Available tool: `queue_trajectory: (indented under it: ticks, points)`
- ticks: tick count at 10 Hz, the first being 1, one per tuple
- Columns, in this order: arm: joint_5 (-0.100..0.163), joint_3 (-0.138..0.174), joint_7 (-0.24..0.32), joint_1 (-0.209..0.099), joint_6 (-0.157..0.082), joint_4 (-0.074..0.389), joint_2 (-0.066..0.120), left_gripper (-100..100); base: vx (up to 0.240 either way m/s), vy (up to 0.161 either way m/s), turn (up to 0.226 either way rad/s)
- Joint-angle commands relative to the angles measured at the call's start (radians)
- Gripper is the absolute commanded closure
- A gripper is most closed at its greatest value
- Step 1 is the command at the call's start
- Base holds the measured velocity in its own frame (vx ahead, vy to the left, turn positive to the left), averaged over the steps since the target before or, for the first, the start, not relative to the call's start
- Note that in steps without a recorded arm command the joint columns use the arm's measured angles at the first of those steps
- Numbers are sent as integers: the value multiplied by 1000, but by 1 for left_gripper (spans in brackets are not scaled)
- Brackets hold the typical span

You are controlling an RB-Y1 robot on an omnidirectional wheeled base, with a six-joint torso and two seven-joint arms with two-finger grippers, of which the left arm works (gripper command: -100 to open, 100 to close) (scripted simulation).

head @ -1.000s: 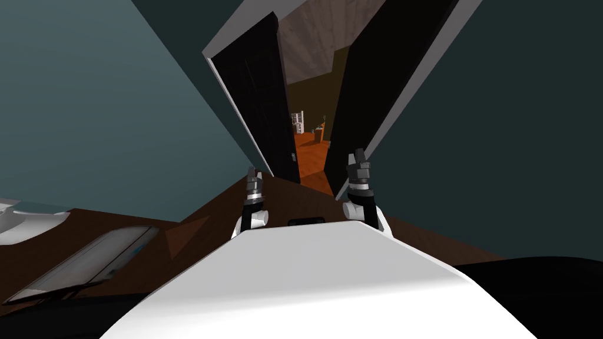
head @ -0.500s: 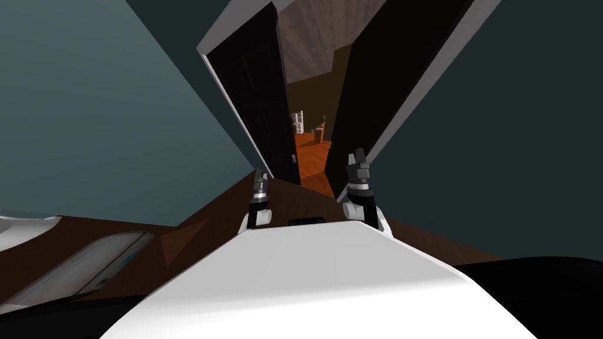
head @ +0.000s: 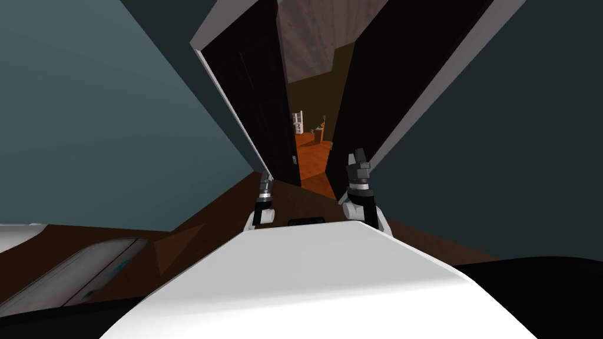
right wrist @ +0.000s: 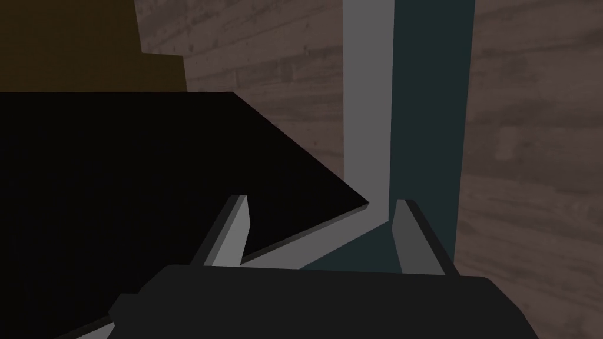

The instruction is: Push the door open

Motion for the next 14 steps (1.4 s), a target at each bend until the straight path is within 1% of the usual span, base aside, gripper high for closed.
queue_trajectory:
  ticks: [1,2,7,8,9,13,14]
  points:
    - [-3,-10,7,-23,-14,50,3,-100,101,41,-16]
    - [-3,-10,7,-23,-14,54,3,-100,72,31,-6]
    - [-12,-42,32,-87,-55,212,10,-100,84,44,-18]
    - [-14,-49,37,-100,-64,235,10,-100,109,56,-17]
    - [-14,-49,37,-100,-64,244,10,-100,66,31,-8]
    - [-21,-75,57,-153,-98,367,13,-100,75,38,-17]
    - [-21,-75,57,-153,-98,375,13,-100,72,31,-8]
